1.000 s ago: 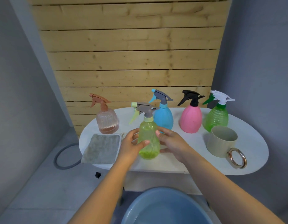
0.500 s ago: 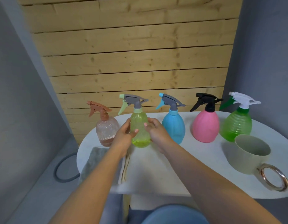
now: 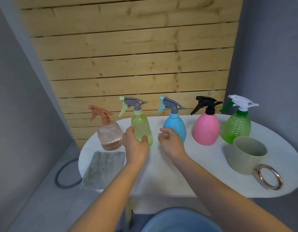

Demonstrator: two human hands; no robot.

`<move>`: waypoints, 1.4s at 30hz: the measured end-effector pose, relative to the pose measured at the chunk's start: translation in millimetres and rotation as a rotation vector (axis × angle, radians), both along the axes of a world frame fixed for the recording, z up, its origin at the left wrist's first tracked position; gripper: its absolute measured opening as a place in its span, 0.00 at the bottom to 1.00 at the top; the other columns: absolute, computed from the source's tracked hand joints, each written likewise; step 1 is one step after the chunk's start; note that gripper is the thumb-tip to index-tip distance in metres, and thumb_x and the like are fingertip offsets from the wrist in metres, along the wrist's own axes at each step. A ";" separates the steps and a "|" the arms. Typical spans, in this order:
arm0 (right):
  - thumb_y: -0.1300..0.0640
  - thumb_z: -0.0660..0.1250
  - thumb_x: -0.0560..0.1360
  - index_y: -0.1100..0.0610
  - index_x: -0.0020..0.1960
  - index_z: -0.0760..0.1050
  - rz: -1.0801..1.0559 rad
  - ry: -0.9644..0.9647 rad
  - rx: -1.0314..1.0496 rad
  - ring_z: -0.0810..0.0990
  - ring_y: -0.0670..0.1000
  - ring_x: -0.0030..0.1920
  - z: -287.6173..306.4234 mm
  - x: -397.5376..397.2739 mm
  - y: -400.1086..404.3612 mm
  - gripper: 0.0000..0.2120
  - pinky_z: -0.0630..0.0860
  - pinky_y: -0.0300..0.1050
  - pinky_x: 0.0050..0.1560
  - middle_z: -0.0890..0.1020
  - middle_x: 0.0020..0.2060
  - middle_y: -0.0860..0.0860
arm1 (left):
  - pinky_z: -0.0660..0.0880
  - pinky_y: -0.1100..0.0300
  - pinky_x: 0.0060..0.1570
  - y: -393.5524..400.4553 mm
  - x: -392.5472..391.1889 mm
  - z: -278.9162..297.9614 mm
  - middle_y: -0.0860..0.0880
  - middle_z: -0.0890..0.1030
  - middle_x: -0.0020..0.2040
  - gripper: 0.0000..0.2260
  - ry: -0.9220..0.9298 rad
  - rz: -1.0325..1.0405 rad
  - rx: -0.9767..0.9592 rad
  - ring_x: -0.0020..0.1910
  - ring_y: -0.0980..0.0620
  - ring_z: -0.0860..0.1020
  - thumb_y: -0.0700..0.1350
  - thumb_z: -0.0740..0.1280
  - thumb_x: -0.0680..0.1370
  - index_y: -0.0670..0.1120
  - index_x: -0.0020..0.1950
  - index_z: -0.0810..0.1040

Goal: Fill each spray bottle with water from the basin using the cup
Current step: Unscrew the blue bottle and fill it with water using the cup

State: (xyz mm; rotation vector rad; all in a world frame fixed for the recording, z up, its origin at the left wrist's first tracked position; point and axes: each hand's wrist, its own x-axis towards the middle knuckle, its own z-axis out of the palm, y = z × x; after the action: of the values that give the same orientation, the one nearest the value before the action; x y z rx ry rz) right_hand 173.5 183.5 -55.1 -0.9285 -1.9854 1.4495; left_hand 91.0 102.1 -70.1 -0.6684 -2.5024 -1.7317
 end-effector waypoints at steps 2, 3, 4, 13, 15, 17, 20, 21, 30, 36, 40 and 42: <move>0.61 0.58 0.78 0.57 0.60 0.72 -0.119 -0.003 0.050 0.75 0.49 0.54 -0.4 19.5 8.1 0.12 0.69 0.38 0.52 0.76 0.53 0.50 | 0.67 0.54 0.63 8.4 19.8 3.0 0.42 0.71 0.63 0.20 0.040 -0.104 -0.012 0.63 0.45 0.70 0.38 0.68 0.75 0.39 0.66 0.69; 0.62 0.59 0.77 0.57 0.60 0.71 -0.161 -0.002 0.063 0.75 0.51 0.56 -0.5 27.4 13.8 0.12 0.72 0.42 0.55 0.76 0.54 0.51 | 0.68 0.53 0.64 15.6 27.0 5.4 0.43 0.70 0.64 0.20 0.024 -0.171 -0.028 0.64 0.46 0.69 0.38 0.67 0.76 0.40 0.67 0.68; 0.63 0.60 0.76 0.57 0.60 0.70 -0.187 0.001 0.064 0.75 0.52 0.57 -2.6 29.5 17.6 0.13 0.73 0.45 0.57 0.75 0.56 0.52 | 0.67 0.54 0.65 20.2 27.9 7.2 0.44 0.70 0.67 0.21 -0.018 -0.223 -0.049 0.66 0.48 0.69 0.39 0.66 0.76 0.41 0.69 0.67; 0.63 0.54 0.79 0.50 0.75 0.60 0.002 0.016 -0.069 0.68 0.51 0.68 -4.6 38.9 60.3 0.25 0.67 0.44 0.65 0.67 0.70 0.48 | 0.66 0.66 0.51 63.1 37.9 25.9 0.51 0.70 0.64 0.22 -0.183 -0.458 -0.097 0.60 0.54 0.70 0.39 0.61 0.80 0.45 0.74 0.61; 0.62 0.54 0.80 0.49 0.74 0.60 0.023 0.053 -0.159 0.70 0.51 0.66 -6.7 38.3 63.0 0.24 0.68 0.47 0.66 0.69 0.70 0.48 | 0.67 0.70 0.40 66.0 38.7 24.3 0.53 0.71 0.55 0.17 -0.131 -0.453 -0.058 0.53 0.56 0.70 0.37 0.62 0.79 0.46 0.67 0.67; 0.61 0.54 0.81 0.49 0.74 0.62 0.023 0.082 -0.211 0.71 0.51 0.65 -5.1 42.2 62.9 0.22 0.68 0.47 0.66 0.70 0.69 0.48 | 0.66 0.76 0.38 64.7 39.8 23.1 0.56 0.71 0.51 0.15 -0.073 -0.454 -0.044 0.49 0.58 0.71 0.36 0.64 0.78 0.48 0.62 0.69; 0.61 0.55 0.81 0.49 0.70 0.68 0.001 0.120 -0.204 0.74 0.49 0.59 4.6 57.2 52.5 0.19 0.71 0.48 0.64 0.74 0.62 0.47 | 0.73 0.67 0.46 53.9 48.2 23.6 0.59 0.74 0.48 0.14 -0.014 -0.459 -0.045 0.46 0.63 0.74 0.41 0.69 0.74 0.50 0.56 0.69; 0.60 0.56 0.80 0.49 0.67 0.70 -0.017 0.140 -0.203 0.75 0.49 0.57 9.8 63.5 45.8 0.17 0.72 0.49 0.63 0.76 0.59 0.46 | 0.74 0.58 0.50 48.0 52.5 23.8 0.56 0.76 0.49 0.16 0.018 -0.456 -0.053 0.49 0.59 0.75 0.45 0.71 0.72 0.50 0.56 0.71; 0.55 0.62 0.76 0.53 0.51 0.76 0.018 0.034 -0.199 0.79 0.48 0.34 43.6 129.7 -18.9 0.07 0.76 0.47 0.47 0.81 0.46 0.52 | 0.64 0.56 0.63 -23.5 117.1 31.1 0.52 0.62 0.58 0.43 0.036 -0.244 -0.235 0.63 0.50 0.63 0.55 0.79 0.60 0.54 0.70 0.63; 0.50 0.69 0.73 0.53 0.55 0.76 0.118 0.051 -0.107 0.79 0.47 0.46 42.8 169.4 -36.6 0.12 0.74 0.41 0.48 0.81 0.47 0.48 | 0.73 0.54 0.52 -74.1 156.5 28.6 0.55 0.74 0.56 0.36 0.084 -0.310 -0.338 0.55 0.51 0.75 0.57 0.78 0.59 0.57 0.62 0.66; 0.50 0.72 0.71 0.51 0.51 0.76 0.288 0.007 -0.104 0.79 0.46 0.39 45.9 181.7 -23.8 0.12 0.72 0.38 0.37 0.81 0.40 0.46 | 0.68 0.53 0.61 -90.4 163.6 19.8 0.55 0.70 0.65 0.41 0.283 -0.341 -0.501 0.63 0.52 0.70 0.58 0.76 0.61 0.57 0.70 0.62; 0.52 0.75 0.69 0.54 0.49 0.79 0.336 -0.059 -0.049 0.78 0.45 0.35 42.5 184.2 -19.2 0.11 0.68 0.37 0.34 0.80 0.36 0.47 | 0.64 0.58 0.62 -95.7 161.6 17.9 0.57 0.68 0.67 0.41 0.395 -0.400 -0.572 0.65 0.55 0.67 0.58 0.75 0.63 0.58 0.71 0.60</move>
State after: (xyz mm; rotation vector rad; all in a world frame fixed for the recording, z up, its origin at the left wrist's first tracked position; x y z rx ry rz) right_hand 357.8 164.4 -12.6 -0.6864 -2.2402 1.6720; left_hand 252.6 6.4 -52.2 -1.4596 -2.6720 -0.7846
